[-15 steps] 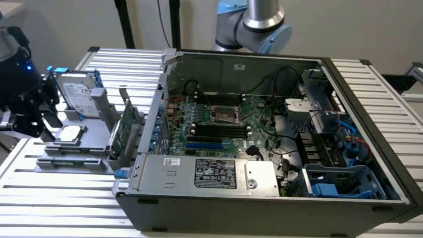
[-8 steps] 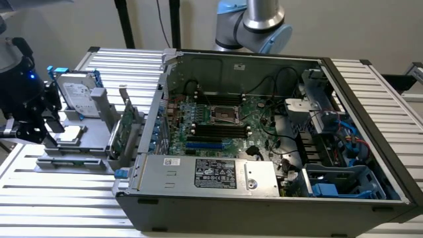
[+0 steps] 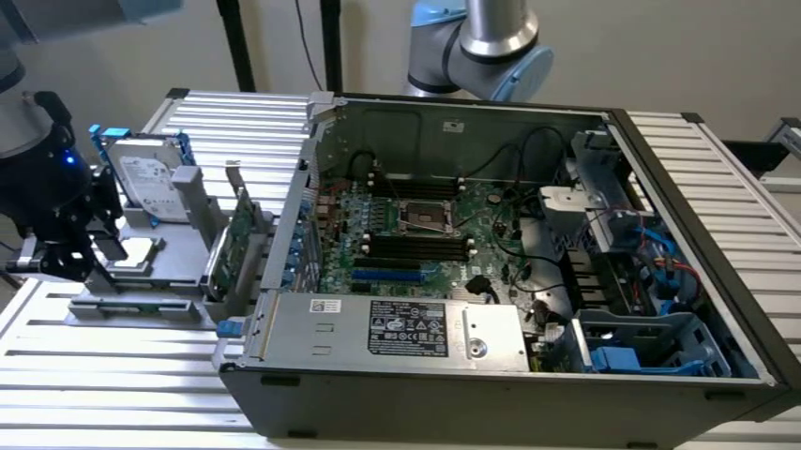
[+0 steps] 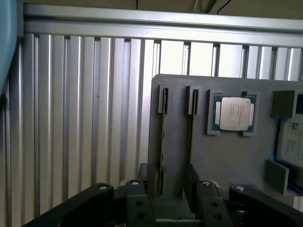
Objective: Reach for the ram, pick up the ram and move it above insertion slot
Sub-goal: 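Pick up the ram and move it above insertion slot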
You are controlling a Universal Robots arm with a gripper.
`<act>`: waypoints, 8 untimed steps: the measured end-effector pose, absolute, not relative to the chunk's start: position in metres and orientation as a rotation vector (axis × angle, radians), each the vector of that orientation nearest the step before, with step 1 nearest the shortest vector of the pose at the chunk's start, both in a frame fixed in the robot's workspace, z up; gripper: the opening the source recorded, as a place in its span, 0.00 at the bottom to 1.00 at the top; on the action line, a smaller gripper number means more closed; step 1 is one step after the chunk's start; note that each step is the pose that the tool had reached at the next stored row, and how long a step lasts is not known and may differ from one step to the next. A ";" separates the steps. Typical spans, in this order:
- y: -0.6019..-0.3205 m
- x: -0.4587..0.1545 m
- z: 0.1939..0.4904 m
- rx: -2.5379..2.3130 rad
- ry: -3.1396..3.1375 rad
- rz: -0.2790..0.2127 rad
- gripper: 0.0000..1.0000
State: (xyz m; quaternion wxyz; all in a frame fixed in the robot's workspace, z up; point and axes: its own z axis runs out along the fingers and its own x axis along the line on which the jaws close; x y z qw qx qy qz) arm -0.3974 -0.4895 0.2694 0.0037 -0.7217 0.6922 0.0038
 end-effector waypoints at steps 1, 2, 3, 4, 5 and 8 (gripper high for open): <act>-0.490 -0.397 0.267 -2.262 2.169 0.012 0.42; -0.490 -0.397 0.266 -2.262 2.170 0.012 0.42; -0.490 -0.397 0.264 -2.262 2.170 0.012 0.42; -0.490 -0.397 0.262 -2.262 2.170 0.012 0.42; -0.491 -0.397 0.260 -2.262 2.170 0.012 0.42; -0.491 -0.397 0.255 -2.261 2.170 0.012 0.42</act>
